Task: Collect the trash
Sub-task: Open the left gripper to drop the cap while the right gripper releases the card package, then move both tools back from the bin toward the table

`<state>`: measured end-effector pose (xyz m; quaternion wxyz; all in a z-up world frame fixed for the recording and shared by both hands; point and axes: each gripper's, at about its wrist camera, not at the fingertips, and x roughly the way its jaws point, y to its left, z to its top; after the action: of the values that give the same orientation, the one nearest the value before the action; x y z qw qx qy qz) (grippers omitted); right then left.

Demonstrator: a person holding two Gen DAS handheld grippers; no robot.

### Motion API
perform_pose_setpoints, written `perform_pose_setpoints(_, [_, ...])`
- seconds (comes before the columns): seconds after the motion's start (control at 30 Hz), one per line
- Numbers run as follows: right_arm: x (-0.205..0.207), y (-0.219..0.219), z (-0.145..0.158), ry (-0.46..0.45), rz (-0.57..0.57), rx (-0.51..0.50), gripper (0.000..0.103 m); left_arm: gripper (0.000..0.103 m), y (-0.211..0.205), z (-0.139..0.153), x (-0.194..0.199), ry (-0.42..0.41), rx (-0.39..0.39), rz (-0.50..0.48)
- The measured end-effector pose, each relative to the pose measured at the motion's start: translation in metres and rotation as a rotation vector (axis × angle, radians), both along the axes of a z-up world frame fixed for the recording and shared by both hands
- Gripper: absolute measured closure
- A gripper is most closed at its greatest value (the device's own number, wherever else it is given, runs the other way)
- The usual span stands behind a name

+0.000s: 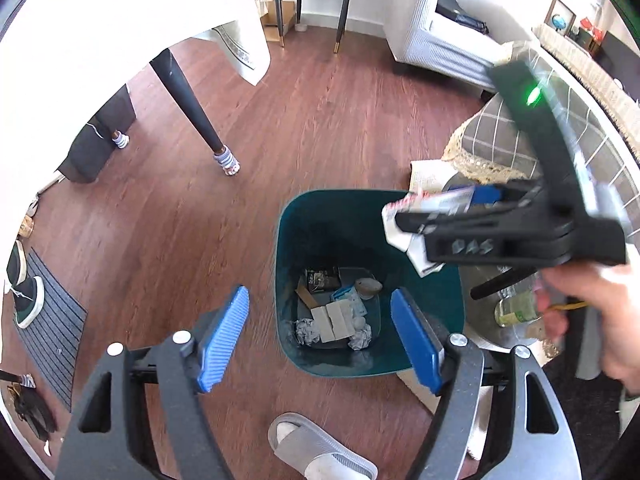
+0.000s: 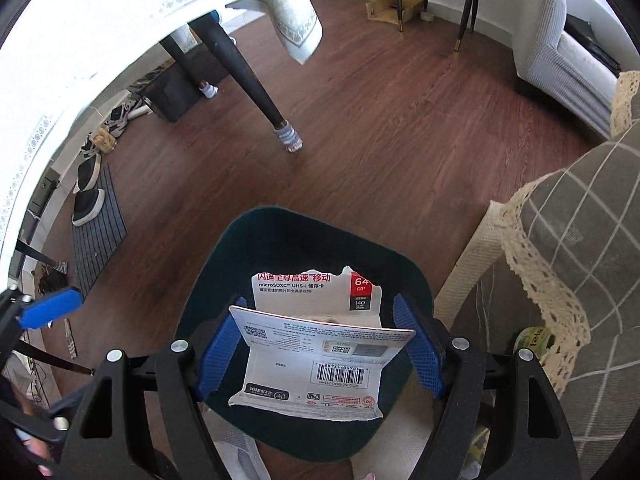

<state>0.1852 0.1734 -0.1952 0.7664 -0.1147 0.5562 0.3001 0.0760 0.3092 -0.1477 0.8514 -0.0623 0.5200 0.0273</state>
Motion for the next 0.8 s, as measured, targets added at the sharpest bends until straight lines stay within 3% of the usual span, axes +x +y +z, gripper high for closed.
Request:
perform_pose_setpoints(0.3, [-0.008, 0.008, -0.023, 0.025, 0.052, -0.061, 0.026, 0.036, 0.016, 0.029, -0.011, -0.083, -0.033, 0.032])
perform_pose_setpoints(0.43, [-0.013, 0.009, -0.028, 0.023, 0.088, -0.09, 0.01, 0.04, 0.021, 0.046, -0.016, -0.126, -0.061, 0.046])
perform_pose_setpoints(0.57, [-0.02, 0.009, -0.024, -0.013, 0.107, -0.118, 0.01, 0.042, 0.018, 0.063, -0.023, -0.17, -0.057, 0.046])
perform_pose_setpoints(0.8, [-0.035, -0.014, 0.008, -0.057, 0.11, -0.053, 0.01, 0.038, 0.008, 0.093, -0.034, -0.253, -0.052, 0.068])
